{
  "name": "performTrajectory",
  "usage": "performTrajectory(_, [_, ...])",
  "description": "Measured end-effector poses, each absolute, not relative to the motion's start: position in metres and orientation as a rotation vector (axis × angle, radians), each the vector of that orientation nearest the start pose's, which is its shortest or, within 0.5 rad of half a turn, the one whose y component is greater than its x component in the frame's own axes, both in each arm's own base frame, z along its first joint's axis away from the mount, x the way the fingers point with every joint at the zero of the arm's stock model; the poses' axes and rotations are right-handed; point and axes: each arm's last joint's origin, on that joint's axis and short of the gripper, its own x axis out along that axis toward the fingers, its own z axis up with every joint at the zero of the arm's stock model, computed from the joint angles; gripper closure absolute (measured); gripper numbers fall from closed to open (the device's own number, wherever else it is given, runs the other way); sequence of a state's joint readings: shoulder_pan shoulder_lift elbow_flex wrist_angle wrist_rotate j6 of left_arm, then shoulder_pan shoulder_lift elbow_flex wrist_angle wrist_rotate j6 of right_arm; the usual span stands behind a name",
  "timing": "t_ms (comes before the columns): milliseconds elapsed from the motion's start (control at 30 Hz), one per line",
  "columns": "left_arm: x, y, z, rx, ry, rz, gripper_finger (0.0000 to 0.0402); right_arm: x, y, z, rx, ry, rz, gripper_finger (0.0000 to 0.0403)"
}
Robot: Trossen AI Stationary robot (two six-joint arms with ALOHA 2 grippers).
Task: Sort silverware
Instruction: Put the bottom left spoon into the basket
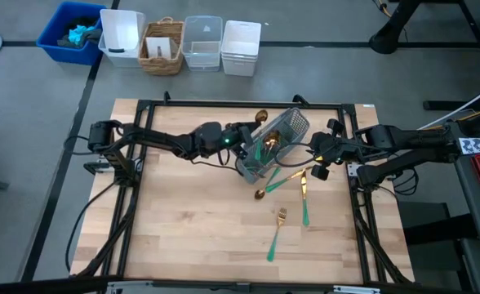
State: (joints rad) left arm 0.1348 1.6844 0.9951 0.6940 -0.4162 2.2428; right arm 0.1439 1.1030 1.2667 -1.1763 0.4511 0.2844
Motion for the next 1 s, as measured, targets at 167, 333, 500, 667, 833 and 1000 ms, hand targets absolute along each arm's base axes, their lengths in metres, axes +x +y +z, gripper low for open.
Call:
performTrajectory(167, [0.365, 0.073, 0.257, 2.185, 0.605, 0.303, 0.0399, 0.183, 0.014, 0.359, -0.038, 0.918, -0.413, 0.0304])
performTrajectory(333, [0.363, 0.084, 0.257, 2.181, 0.624, 0.310, 0.0398, 0.183, 0.014, 0.359, -0.038, 0.918, -0.414, 0.0304])
performTrajectory(500, [0.362, 0.087, 0.257, 2.204, 0.572, 0.274, 0.0398, 0.183, 0.014, 0.359, -0.038, 0.918, -0.413, 0.0304])
performTrajectory(667, [0.363, 0.086, 0.256, 2.256, 0.553, 0.247, 0.0398, 0.183, 0.014, 0.359, -0.040, 0.917, -0.412, 0.0304])
performTrajectory(833, [0.363, 0.085, 0.256, 2.252, 0.538, 0.243, 0.0398, 0.196, 0.016, 0.364, -0.117, 0.831, -0.352, 0.0304])
performTrajectory(1000, [0.363, 0.085, 0.257, 2.250, 0.533, 0.253, 0.0398, 0.217, 0.015, 0.375, -0.254, 0.660, -0.345, 0.0304])
